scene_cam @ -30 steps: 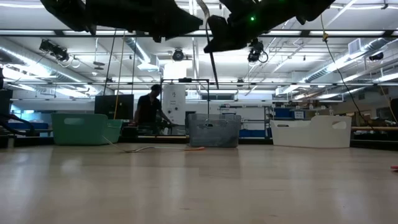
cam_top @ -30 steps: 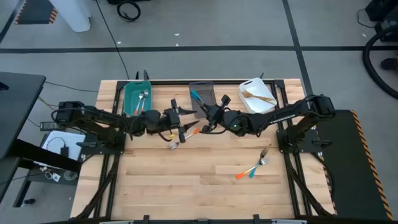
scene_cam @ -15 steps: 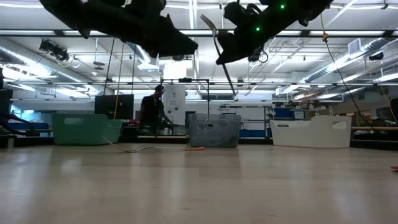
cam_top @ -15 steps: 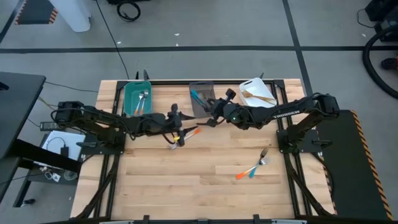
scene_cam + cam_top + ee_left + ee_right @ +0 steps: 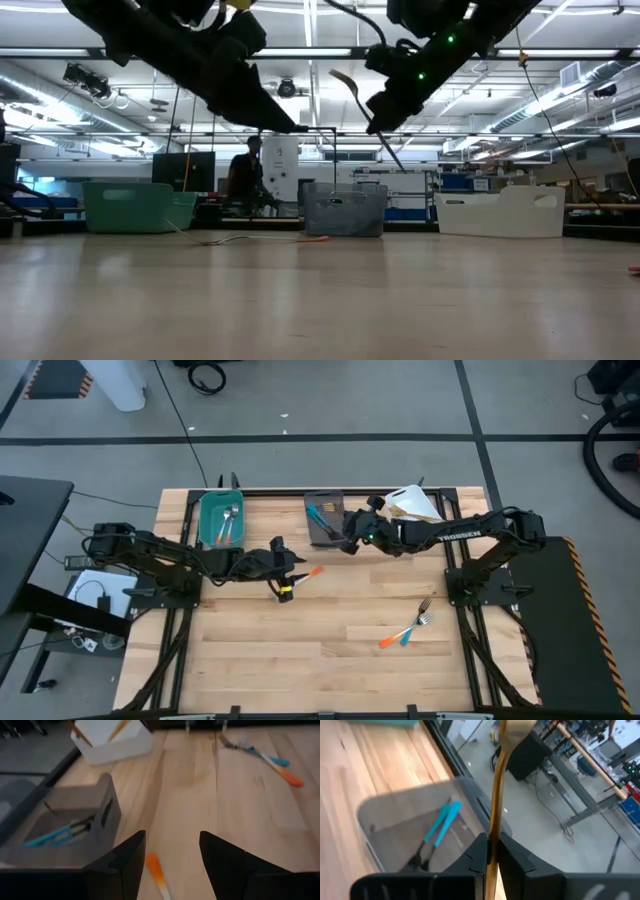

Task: Sort silverware by color (type)
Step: Put the gold fork into the white bin

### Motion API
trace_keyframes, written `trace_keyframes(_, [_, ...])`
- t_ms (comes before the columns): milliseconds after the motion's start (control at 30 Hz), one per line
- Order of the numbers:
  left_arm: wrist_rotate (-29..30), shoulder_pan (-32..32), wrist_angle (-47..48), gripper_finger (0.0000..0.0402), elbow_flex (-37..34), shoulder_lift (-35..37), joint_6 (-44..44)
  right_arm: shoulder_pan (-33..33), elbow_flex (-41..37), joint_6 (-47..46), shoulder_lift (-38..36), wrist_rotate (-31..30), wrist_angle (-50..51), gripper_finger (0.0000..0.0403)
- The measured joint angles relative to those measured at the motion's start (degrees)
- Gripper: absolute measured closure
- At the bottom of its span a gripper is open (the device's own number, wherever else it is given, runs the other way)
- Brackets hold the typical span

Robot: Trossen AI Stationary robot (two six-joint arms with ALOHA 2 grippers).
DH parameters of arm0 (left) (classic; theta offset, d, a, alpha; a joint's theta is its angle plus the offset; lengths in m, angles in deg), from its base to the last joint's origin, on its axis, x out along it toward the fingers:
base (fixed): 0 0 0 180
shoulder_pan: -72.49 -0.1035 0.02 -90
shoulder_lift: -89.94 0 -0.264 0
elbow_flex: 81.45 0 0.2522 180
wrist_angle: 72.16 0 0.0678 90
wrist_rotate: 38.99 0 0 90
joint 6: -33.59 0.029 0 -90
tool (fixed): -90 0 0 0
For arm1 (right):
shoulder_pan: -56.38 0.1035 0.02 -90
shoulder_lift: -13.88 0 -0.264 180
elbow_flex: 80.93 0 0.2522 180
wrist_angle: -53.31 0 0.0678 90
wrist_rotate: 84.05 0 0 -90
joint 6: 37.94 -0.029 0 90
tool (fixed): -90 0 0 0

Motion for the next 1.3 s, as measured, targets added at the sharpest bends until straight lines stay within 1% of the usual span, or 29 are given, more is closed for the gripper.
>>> trace_keyframes(200, [0.0, 0.03, 4.1, 0.0205, 0.0, 0.0, -1.76, -3.03, 0.0, 2.37, 0.0, 0.13, 4.82, 0.0364])
trace_keyframes(367, [0.0, 0.03, 4.22, 0.0205, 0.0, 0.0, -1.78, -5.3, 0.0, 4.07, 0.0, 0.04, 9.53, 0.0364])
trace_keyframes(800, [0.0, 0.01, 4.33, 0.0205, 0.0, 0.0, -1.45, -10.92, 0.0, 4.25, 0.0, -0.39, 21.29, 0.0364])
trace_keyframes(1067, [0.0, -0.08, 5.44, 0.0205, 0.0, -0.01, -1.3, -11.48, 0.0, 3.16, 0.0, -7.11, 29.77, 0.0364])
trace_keyframes(1300, [0.0, -0.06, 5.53, 0.0205, 0.0, -0.02, -1.28, -12.1, 0.0, -2.48, 0.0, -10.64, 36.91, 0.0364])
